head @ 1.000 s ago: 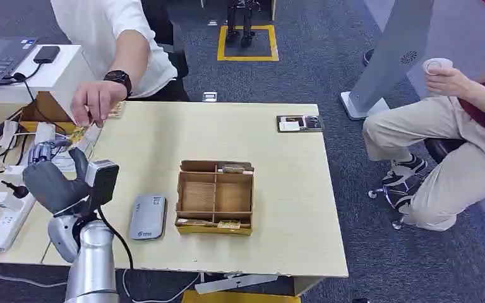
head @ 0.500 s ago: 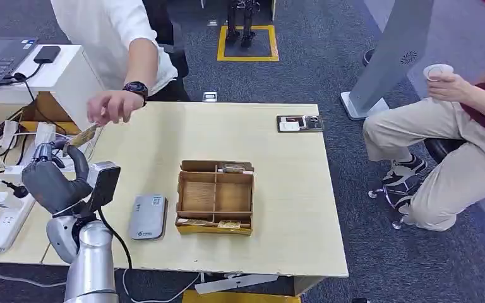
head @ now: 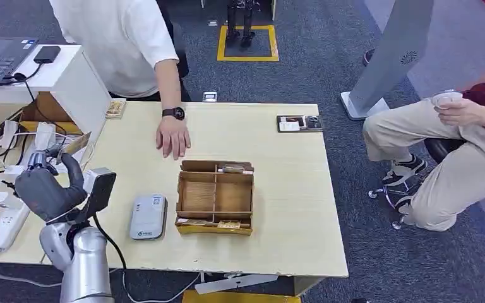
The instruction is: Pass the card to the sensor for recognition and then transmit it.
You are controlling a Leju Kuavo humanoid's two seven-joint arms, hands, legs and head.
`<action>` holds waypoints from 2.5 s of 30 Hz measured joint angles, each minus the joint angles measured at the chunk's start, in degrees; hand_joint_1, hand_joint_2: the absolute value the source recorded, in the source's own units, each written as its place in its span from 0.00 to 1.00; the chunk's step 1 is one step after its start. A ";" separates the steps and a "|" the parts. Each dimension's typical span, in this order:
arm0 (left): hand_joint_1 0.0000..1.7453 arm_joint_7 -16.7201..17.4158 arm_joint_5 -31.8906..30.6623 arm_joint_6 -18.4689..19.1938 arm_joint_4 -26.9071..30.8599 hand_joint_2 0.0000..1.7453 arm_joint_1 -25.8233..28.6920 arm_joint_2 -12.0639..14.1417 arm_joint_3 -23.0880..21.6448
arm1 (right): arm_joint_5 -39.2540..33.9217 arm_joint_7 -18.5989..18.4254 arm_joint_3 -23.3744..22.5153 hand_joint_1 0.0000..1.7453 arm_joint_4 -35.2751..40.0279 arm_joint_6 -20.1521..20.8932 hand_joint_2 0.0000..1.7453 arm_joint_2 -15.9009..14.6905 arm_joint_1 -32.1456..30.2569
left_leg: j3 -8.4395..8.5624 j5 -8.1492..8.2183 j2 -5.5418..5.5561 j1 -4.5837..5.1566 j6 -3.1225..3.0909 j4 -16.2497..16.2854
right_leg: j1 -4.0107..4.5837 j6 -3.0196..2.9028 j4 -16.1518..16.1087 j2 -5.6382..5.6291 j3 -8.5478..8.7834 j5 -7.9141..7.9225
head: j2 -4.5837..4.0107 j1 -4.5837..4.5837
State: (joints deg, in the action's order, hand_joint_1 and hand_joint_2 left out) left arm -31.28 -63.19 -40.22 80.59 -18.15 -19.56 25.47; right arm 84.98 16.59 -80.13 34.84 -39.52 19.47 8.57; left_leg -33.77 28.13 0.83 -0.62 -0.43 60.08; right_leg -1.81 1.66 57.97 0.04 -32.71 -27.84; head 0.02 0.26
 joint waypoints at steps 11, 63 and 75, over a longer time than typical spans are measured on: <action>1.00 -1.64 -0.42 0.00 0.00 1.00 1.11 0.00 6.38 | 0.20 0.76 -1.22 0.00 0.02 0.00 1.00 0.00 0.00 | -0.01 0.00 0.00 0.00 0.00 0.00 | 0.00 0.00 0.00 0.00 0.00 0.00 | -0.02 0.00; 1.00 4.07 -4.42 0.00 -8.26 1.00 6.67 0.20 16.00 | -0.79 1.44 -6.88 0.00 1.38 0.00 1.00 -0.17 0.01 | -0.02 0.01 0.01 -0.01 0.00 0.00 | 0.01 0.00 0.00 0.02 -0.01 -0.02 | -0.02 0.00; 1.00 4.07 -3.02 0.00 -9.90 1.00 6.81 0.37 13.94 | -0.46 1.57 -7.82 0.00 1.44 0.00 1.00 -0.17 0.02 | -0.02 0.01 0.01 -0.01 0.00 0.00 | 0.01 0.00 0.00 0.02 0.00 -0.02 | -0.02 0.00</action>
State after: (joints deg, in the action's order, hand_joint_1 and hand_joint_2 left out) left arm -27.21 -66.20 -40.22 70.69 -11.35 -19.19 39.41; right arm 84.52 18.16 -87.95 36.28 -39.52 19.30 8.59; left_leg -33.79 28.13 0.84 -0.63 -0.42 60.08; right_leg -1.80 1.67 57.97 0.06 -32.72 -27.85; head 0.00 0.26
